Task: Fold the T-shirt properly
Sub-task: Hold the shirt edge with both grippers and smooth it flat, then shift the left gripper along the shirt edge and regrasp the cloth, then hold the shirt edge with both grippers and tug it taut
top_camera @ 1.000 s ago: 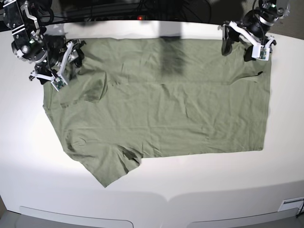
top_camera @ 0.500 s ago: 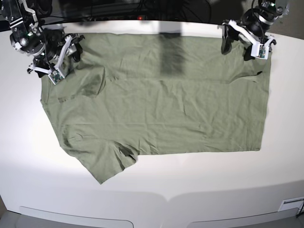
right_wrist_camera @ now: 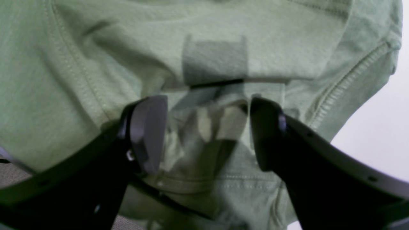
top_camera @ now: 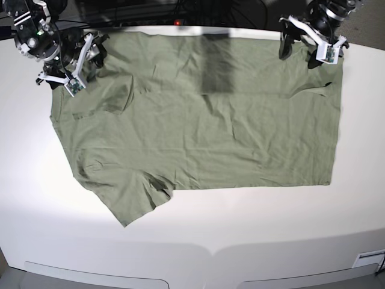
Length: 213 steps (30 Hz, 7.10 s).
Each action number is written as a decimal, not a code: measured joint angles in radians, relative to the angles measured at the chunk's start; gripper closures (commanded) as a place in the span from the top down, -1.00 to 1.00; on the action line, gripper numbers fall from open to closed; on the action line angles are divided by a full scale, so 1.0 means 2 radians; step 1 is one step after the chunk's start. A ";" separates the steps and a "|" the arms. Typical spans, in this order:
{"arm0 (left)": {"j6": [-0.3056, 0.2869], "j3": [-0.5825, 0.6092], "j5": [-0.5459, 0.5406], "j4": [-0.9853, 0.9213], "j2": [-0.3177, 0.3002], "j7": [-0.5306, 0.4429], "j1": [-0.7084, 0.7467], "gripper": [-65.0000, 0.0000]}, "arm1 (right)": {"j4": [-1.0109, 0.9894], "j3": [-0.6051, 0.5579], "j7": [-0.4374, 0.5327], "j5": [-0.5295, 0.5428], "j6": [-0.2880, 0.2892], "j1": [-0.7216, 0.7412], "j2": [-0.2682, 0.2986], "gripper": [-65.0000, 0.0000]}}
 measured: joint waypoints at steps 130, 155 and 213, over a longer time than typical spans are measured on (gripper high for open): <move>0.051 0.010 0.065 0.173 0.005 0.348 -0.067 0.39 | 0.171 0.010 -0.098 -0.048 -0.047 0.014 -0.001 0.28; 0.063 0.010 0.052 -0.050 0.007 0.277 -0.273 0.39 | 0.171 0.010 -0.092 -0.049 -0.048 0.014 -0.012 0.28; 0.073 0.003 0.016 -0.030 -0.033 0.241 -0.190 0.39 | 0.023 0.012 -0.144 0.000 -0.060 0.077 -0.014 0.28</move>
